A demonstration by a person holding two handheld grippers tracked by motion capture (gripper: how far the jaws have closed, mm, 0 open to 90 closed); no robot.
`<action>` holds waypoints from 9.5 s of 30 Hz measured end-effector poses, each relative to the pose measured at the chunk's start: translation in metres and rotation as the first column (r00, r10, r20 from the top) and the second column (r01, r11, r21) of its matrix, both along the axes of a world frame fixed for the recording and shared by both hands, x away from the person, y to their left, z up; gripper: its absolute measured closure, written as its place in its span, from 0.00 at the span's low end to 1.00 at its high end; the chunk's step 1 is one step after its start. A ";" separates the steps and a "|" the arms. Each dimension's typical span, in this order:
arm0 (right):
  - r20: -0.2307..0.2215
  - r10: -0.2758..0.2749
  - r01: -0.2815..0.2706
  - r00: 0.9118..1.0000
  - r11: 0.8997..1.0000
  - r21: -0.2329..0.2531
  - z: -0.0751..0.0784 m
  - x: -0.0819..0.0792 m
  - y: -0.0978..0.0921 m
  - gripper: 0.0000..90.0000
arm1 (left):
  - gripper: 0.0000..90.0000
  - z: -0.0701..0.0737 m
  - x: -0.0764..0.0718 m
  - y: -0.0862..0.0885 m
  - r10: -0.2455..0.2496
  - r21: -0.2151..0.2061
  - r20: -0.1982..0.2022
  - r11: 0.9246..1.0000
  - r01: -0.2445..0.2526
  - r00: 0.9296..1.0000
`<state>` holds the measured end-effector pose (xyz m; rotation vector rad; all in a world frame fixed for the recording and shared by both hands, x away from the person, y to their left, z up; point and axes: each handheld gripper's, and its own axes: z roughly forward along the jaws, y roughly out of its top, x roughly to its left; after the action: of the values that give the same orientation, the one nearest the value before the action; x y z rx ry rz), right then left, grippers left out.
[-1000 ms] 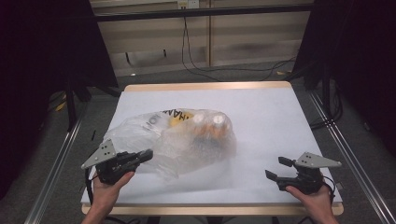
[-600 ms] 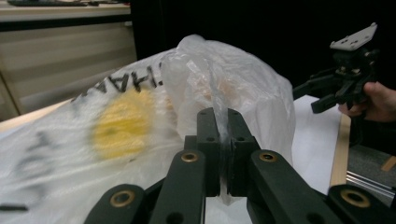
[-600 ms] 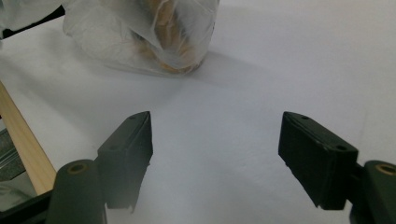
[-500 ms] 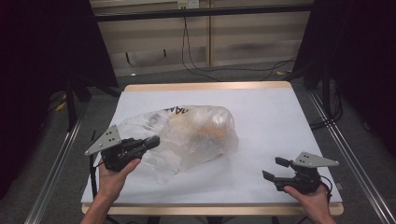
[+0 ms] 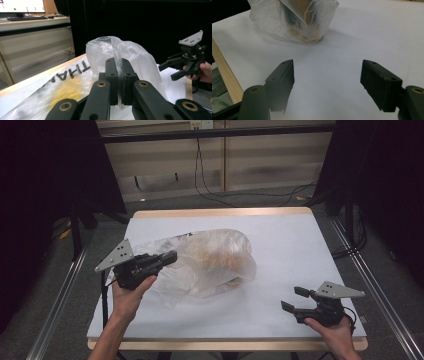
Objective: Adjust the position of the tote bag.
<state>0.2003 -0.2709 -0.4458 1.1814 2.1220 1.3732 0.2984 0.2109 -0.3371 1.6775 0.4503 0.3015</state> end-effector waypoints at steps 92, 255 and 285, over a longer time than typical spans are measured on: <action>0.224 0.260 -0.256 0.939 0.965 -0.050 0.107 0.088 0.093 1.00 | 0.58 0.031 0.000 -0.051 -0.038 0.020 0.076 0.999 0.037 0.996; 0.031 -0.006 0.006 0.999 1.000 -0.012 0.055 0.117 -0.004 1.00 | 0.98 -0.066 0.071 0.029 0.081 0.328 -0.256 0.945 0.007 0.963; -0.152 0.024 -0.051 0.988 0.982 -0.180 -0.005 0.133 0.003 1.00 | 0.99 -0.113 0.085 0.022 0.164 0.526 -0.314 0.850 0.028 0.935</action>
<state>0.3333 -0.2676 -0.4507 1.2089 2.3284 1.1062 0.3835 0.2325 -0.4506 2.2735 0.7444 0.1843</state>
